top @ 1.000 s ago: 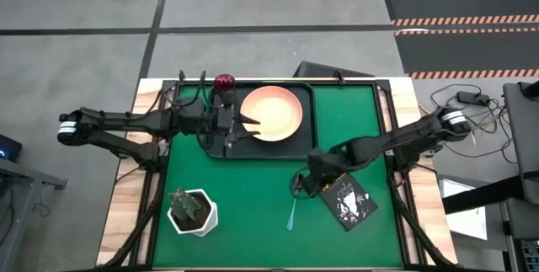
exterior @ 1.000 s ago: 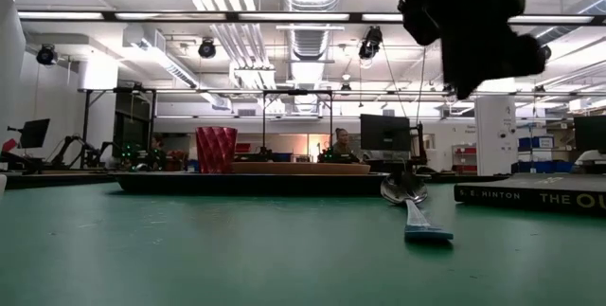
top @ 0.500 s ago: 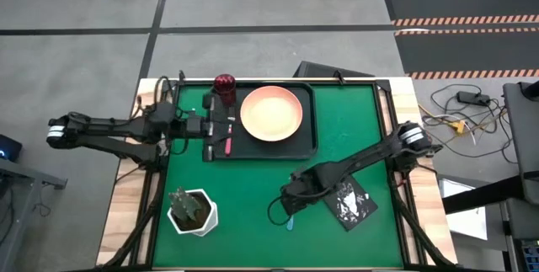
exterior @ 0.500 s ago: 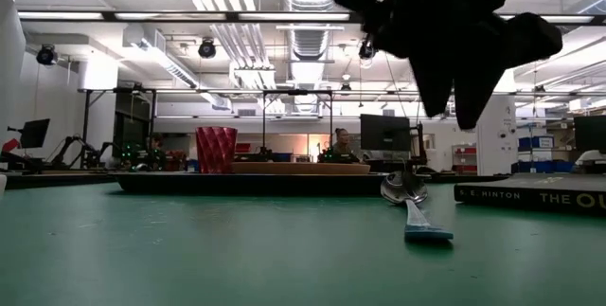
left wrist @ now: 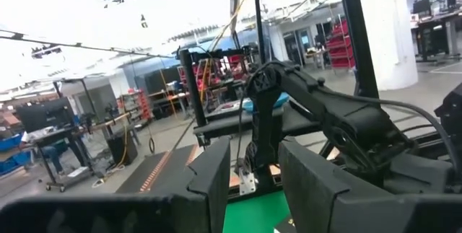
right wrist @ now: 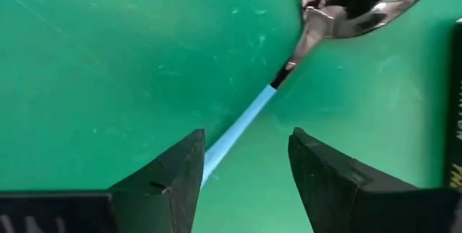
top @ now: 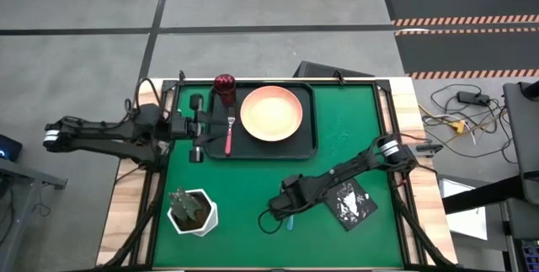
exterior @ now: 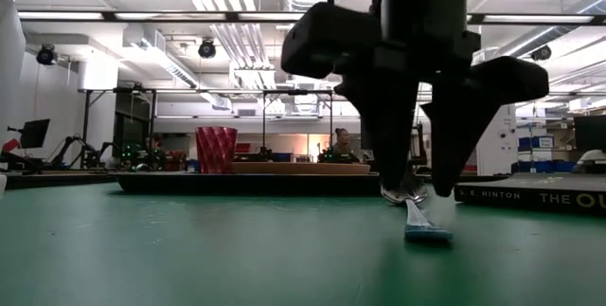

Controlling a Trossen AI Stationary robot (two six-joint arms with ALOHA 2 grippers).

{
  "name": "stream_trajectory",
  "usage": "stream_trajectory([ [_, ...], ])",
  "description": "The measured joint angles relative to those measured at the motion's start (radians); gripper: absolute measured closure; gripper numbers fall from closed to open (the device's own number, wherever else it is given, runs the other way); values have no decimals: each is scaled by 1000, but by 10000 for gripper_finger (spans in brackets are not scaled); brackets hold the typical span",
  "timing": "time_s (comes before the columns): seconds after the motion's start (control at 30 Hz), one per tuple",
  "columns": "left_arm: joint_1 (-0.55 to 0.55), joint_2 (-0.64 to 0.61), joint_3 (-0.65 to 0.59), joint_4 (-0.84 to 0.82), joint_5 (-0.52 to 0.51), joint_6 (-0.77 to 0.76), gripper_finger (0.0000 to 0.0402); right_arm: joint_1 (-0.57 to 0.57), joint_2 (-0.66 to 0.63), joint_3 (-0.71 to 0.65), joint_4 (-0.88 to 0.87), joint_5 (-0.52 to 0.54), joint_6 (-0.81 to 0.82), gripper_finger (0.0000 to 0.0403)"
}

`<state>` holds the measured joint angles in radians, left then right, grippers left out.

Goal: Pick and place plate/cup/fork/spoon on tray
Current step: Put the blue spoon on the black tray on the right side of the light pink plate

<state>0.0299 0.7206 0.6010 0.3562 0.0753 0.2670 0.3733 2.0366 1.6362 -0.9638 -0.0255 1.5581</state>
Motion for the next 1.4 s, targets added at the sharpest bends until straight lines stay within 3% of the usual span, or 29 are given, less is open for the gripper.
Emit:
stream_trajectory([
  [0.47,1,-77,-20,2,0,1,301,0,50,-13,2,61,3,270],
  [0.97,1,-74,-21,1,0,1,301,0,51,-16,19,81,-26,388],
  [1.23,1,-75,-23,1,0,1,301,0,21,-16,15,79,-32,392],
  [1.4,1,-74,-23,1,0,1,301,-4,-74,-10,-1,92,-33,393],
])
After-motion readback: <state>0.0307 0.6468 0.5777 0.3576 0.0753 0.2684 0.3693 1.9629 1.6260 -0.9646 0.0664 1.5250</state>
